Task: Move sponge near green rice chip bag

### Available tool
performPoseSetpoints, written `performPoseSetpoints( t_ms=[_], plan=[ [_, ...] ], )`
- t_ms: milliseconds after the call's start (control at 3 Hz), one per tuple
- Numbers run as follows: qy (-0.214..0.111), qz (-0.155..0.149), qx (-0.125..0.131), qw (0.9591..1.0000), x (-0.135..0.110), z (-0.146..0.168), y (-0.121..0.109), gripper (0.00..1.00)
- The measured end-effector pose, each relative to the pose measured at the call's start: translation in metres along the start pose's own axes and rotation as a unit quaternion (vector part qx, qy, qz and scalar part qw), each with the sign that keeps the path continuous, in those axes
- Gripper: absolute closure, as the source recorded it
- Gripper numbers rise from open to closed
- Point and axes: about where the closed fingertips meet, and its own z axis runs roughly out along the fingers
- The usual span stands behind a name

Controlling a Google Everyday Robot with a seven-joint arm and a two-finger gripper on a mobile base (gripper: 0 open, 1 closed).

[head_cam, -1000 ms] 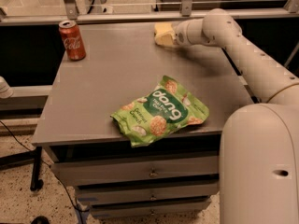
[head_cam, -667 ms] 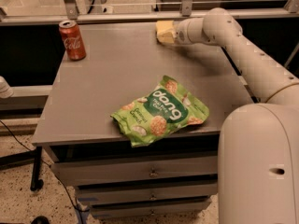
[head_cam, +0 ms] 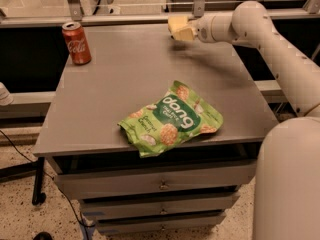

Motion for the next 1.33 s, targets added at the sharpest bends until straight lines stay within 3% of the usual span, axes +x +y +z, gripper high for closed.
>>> performPoseSetpoints(
  t_ms=[333, 667, 1000, 1333],
  plan=[
    [-0.017, -0.009, -0.042, 0.9989, -0.016, -0.038, 0.019, 1.0],
    [-0.024, -0.022, -0.105, 0.9939, -0.023, -0.08, 0.048, 1.0],
    [-0.018, -0.03, -0.162, 0.9861, -0.015, -0.118, 0.079, 1.0],
    [0.004, -0.033, -0.228, 0.9731, 0.006, -0.156, 0.108, 1.0]
  ],
)
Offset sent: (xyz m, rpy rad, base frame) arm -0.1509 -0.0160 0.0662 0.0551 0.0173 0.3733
